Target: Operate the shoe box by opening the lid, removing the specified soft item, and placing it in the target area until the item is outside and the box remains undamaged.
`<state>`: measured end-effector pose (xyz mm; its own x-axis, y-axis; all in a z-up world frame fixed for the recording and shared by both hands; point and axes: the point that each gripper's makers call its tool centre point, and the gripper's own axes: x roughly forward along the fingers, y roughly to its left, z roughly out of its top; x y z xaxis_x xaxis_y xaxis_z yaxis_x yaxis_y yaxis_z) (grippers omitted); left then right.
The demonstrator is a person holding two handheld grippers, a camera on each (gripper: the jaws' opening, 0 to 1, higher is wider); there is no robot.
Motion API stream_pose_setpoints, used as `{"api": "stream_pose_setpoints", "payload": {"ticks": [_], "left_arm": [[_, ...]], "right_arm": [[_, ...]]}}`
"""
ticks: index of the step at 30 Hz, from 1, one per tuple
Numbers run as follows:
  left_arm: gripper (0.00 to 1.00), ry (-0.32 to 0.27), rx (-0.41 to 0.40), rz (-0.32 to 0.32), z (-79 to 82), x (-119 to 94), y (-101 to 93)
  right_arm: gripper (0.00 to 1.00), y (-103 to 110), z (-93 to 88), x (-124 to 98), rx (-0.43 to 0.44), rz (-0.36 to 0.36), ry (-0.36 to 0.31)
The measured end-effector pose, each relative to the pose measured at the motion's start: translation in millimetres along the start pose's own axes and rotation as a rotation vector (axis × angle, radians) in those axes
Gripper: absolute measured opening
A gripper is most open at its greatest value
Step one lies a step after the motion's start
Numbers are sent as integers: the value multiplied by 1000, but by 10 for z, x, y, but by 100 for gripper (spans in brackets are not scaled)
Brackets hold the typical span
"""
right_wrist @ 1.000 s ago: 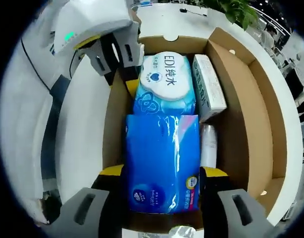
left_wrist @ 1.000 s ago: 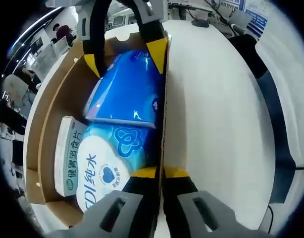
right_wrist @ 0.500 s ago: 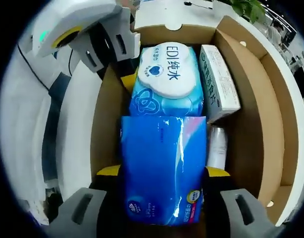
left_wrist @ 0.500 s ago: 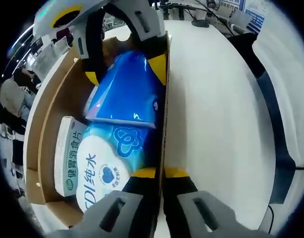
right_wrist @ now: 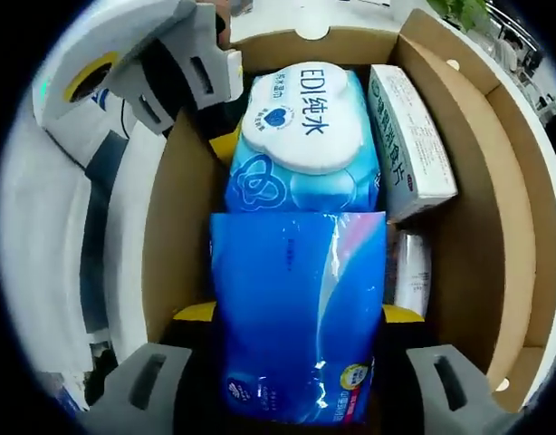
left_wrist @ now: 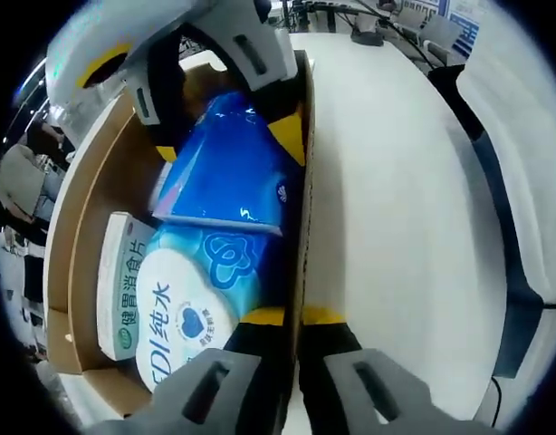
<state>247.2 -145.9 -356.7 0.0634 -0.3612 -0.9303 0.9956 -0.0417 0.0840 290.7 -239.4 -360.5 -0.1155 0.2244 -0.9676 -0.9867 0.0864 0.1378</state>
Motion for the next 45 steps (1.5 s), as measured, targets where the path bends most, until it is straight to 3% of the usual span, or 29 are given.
{"api": "stream_pose_setpoints", "payload": {"ticks": [4,5,9,19,27,45], "left_arm": [[1,10,8,1,-2,3,0],[1,17,13,2,-4,8,0],[1,19,13,2,-10,16,4],[1,25,12,0,-14,32,20],[1,25,8,-1,-32,25,17],[1,24,-2,-3,-52,38,14]], "right_arm": [[70,1,-7,25,14,14,40],[70,-15,-10,51,20,0,84],[70,-22,-35,66,26,-58,156],[70,-33,-40,64,26,-49,128],[70,-32,-35,81,28,-46,173],[68,-36,-13,18,13,-110,145]]}}
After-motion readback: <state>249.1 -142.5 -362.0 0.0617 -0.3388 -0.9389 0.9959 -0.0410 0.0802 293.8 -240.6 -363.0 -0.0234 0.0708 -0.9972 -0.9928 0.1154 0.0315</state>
